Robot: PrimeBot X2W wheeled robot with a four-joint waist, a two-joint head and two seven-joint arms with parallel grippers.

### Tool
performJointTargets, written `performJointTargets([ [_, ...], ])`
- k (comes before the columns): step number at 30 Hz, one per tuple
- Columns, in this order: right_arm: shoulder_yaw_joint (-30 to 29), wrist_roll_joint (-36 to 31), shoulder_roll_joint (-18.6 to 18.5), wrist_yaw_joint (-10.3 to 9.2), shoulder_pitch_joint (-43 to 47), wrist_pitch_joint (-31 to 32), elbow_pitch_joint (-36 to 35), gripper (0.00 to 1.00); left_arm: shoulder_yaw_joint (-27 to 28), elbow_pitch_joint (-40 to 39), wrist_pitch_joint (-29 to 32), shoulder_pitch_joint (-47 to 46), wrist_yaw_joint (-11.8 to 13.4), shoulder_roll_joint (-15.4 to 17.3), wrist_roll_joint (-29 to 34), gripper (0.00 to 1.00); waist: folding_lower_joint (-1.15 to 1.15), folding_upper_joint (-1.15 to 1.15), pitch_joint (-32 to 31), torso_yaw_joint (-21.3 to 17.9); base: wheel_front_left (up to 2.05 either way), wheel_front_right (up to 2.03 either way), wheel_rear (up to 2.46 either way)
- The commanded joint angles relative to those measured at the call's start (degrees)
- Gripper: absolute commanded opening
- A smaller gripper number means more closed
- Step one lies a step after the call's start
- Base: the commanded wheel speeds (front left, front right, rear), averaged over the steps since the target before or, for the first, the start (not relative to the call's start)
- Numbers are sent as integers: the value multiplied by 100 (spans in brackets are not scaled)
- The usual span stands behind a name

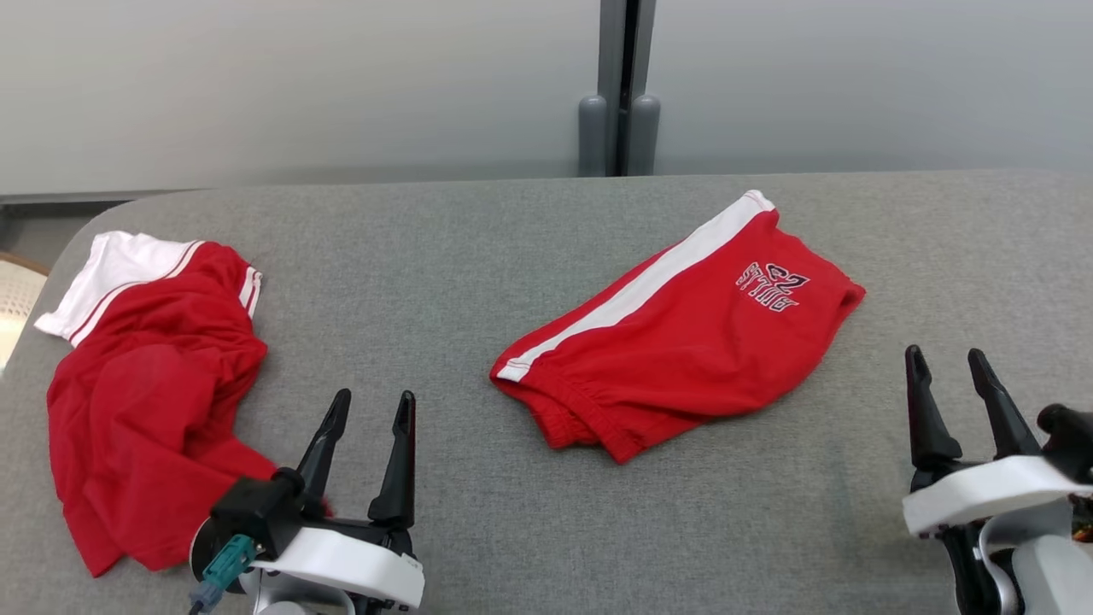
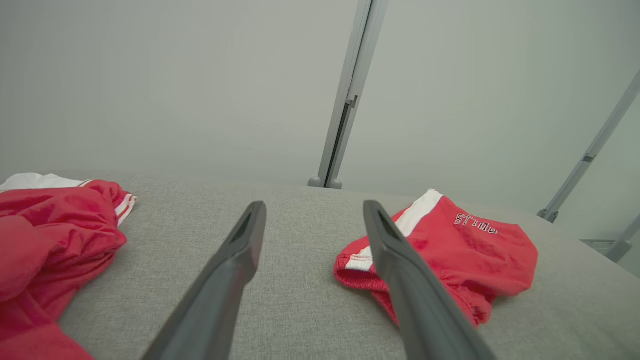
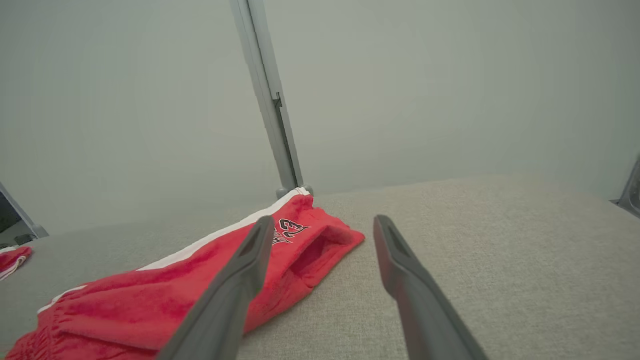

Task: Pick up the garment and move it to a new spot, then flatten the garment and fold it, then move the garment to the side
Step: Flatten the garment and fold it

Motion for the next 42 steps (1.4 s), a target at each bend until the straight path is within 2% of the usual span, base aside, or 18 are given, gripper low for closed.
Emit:
performJointTargets([
  [1,-66,215,38,-10,-159,113,42,100,-31,-11,-2,-102,10,13,-32,100,0,0,139,142,0,0,0],
  [5,-266,750,54,-10,-480,516,213,100,-202,-3,-2,-188,34,14,-99,100,0,0,390,414,0,0,0],
  [9,-563,1004,48,-9,-845,938,471,100,-376,-65,-2,-305,81,13,-206,100,0,0,643,706,0,0,0],
  [18,-1666,540,82,-6,-1617,1595,1540,100,-615,-171,-2,-486,230,8,-612,100,0,0,1058,1206,0,0,0],
  [28,-2544,157,251,-6,-2234,2167,2287,100,-746,-292,-2,-632,330,13,-716,100,0,0,1313,1394,0,0,0],
  [36,-2682,82,229,-6,-2616,2569,2438,100,-899,-336,-2,-747,358,13,-788,100,0,0,1515,1493,0,0,0],
  [42,-2556,215,195,-6,-2824,2708,2385,100,-987,-334,-2,-840,373,12,-833,100,0,0,1629,1582,0,0,0],
])
